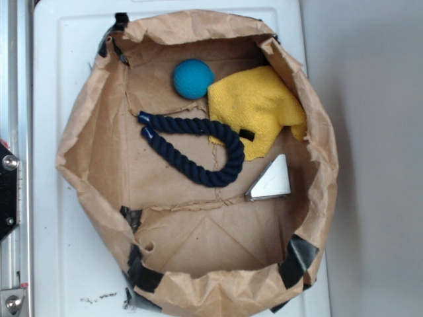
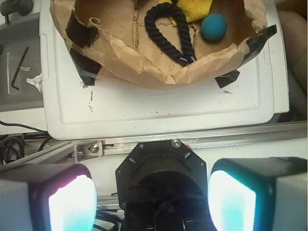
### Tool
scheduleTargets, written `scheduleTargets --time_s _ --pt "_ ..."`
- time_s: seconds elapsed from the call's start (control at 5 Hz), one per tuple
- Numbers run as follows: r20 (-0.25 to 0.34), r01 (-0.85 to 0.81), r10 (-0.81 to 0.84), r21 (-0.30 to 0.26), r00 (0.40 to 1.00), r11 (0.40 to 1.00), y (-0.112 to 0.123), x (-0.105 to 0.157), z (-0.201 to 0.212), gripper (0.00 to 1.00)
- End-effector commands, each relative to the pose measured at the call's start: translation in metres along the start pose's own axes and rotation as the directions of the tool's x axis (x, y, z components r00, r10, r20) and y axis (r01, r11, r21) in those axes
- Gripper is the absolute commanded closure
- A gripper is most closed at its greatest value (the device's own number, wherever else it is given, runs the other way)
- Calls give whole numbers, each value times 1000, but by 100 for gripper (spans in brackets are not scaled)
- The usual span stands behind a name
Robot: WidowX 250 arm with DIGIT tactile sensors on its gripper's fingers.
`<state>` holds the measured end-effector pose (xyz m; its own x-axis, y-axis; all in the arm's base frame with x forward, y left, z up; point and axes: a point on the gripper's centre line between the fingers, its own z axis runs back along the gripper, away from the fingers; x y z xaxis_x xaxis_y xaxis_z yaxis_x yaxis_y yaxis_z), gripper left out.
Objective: Grab the blue rope.
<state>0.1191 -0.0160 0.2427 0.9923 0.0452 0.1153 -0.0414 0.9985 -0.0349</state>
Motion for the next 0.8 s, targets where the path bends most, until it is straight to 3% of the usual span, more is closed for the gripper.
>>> scheduleTargets --time_s 0.0,0.2,0.4,0.6 --pt "0 0 0 0 1000 1000 0 0 0 0" --pt "54 14 -16 25 998 1000 1 48 -22 0" --pt "24 159 -161 81 987 984 4 94 -55 0" --pt "87 333 -349 160 933 929 11 122 -88 0"
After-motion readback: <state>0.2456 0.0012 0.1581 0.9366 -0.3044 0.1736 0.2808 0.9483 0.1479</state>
